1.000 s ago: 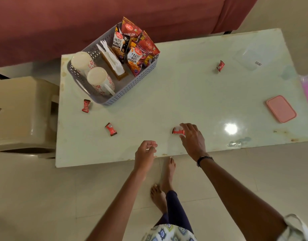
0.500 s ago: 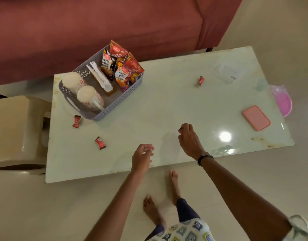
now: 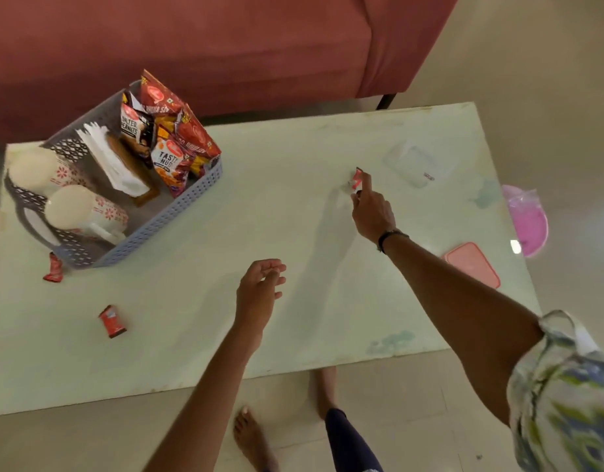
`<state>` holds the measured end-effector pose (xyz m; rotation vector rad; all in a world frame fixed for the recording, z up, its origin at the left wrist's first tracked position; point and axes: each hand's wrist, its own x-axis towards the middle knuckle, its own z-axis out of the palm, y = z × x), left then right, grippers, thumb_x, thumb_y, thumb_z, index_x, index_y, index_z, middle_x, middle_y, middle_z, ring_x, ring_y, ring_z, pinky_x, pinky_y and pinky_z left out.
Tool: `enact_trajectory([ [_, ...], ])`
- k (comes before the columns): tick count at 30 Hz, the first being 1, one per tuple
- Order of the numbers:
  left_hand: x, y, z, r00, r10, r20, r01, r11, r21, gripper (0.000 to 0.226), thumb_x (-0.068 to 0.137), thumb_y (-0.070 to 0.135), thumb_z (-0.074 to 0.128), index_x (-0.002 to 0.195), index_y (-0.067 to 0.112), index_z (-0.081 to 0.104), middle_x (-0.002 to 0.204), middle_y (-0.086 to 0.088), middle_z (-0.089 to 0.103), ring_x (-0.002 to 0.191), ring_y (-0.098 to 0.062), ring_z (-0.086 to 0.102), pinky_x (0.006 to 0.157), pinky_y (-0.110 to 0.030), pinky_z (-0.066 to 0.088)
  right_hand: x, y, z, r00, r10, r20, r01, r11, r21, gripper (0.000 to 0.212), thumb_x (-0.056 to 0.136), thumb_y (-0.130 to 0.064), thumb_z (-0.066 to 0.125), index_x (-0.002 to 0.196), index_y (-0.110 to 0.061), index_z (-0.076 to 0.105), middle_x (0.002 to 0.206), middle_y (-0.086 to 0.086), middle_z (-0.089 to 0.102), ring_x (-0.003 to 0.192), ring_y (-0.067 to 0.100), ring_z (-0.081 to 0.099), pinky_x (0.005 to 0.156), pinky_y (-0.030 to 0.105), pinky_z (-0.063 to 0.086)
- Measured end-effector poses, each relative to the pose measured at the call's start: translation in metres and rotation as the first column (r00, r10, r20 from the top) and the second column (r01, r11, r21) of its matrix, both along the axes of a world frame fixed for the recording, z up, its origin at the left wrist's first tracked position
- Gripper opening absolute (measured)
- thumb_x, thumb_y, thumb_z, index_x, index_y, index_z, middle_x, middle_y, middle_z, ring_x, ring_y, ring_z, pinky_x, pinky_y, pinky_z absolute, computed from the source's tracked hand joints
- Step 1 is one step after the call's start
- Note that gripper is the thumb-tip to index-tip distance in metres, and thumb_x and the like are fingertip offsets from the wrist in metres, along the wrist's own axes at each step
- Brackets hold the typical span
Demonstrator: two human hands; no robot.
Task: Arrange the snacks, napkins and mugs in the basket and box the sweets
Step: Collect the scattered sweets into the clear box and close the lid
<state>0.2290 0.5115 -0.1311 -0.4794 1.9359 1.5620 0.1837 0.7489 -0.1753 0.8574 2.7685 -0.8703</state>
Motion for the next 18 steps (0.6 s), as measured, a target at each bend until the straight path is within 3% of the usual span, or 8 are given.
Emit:
enact_trajectory([
  [3,-0.006,0.008,-0.005,1.0,0.005,0.001,-0.005,1.0,-0.01,0.018,0.093,0.011,0.047,0.096,0.022,0.06,0.104,0.0,0.068,0.09,-0.016,0.064,0.076,-0.03,0.05,-0.02,0.011,-0.008,0.999,-0.033,0.031,0.035,0.996,-0.077,0.037,0.095,-0.027,0.04,0.131,-0.02,0.03,0.107,0.021,0.061,0.093,0.044,0.059,0.068,0.036,0.038],
  [6,-0.013,0.014,-0.012,1.0,0.008,0.002,-0.007,0.999,-0.031,0.019,0.092,0.01,0.046,0.1,0.02,0.06,0.105,0.0,0.068,0.089,-0.014,0.064,0.076,-0.029,0.05,-0.04,0.017,-0.014,0.99,-0.126,0.07,0.135,0.981,-0.137,0.046,0.091,-0.037,0.047,0.132,-0.024,0.031,0.116,0.016,0.059,0.102,0.04,0.057,0.073,0.034,0.039],
  [11,-0.017,0.013,-0.017,0.999,0.043,0.013,-0.042,0.998,-0.049,0.019,0.093,0.011,0.046,0.103,0.018,0.059,0.105,0.0,0.068,0.09,-0.014,0.064,0.077,-0.029,0.05,-0.043,0.015,-0.02,0.991,-0.08,0.105,0.082,0.997,-0.013,0.026,0.092,-0.018,0.042,0.116,-0.01,0.046,0.119,0.014,0.054,0.105,0.04,0.055,0.076,0.036,0.039],
  [15,-0.014,0.003,-0.012,0.995,0.083,0.045,-0.081,0.996,-0.044,0.019,0.093,0.01,0.046,0.097,0.022,0.059,0.103,0.0,0.068,0.09,-0.016,0.064,0.077,-0.03,0.05,-0.025,-0.003,-0.018,0.996,-0.024,0.083,0.027,0.999,-0.035,0.019,0.092,-0.015,0.043,0.107,-0.006,0.048,0.112,0.018,0.055,0.098,0.041,0.056,0.07,0.033,0.035],
  [18,-0.011,-0.014,-0.002,0.991,0.121,0.061,-0.118,0.992,-0.039,0.018,0.093,0.01,0.047,0.102,0.018,0.06,0.105,-0.002,0.068,0.092,-0.017,0.065,0.081,-0.032,0.05,-0.014,-0.034,-0.008,0.998,0.006,0.056,-0.003,0.998,-0.058,0.013,0.09,-0.016,0.043,0.1,-0.008,0.046,0.1,0.016,0.061,0.086,0.039,0.058,0.065,0.033,0.034],
])
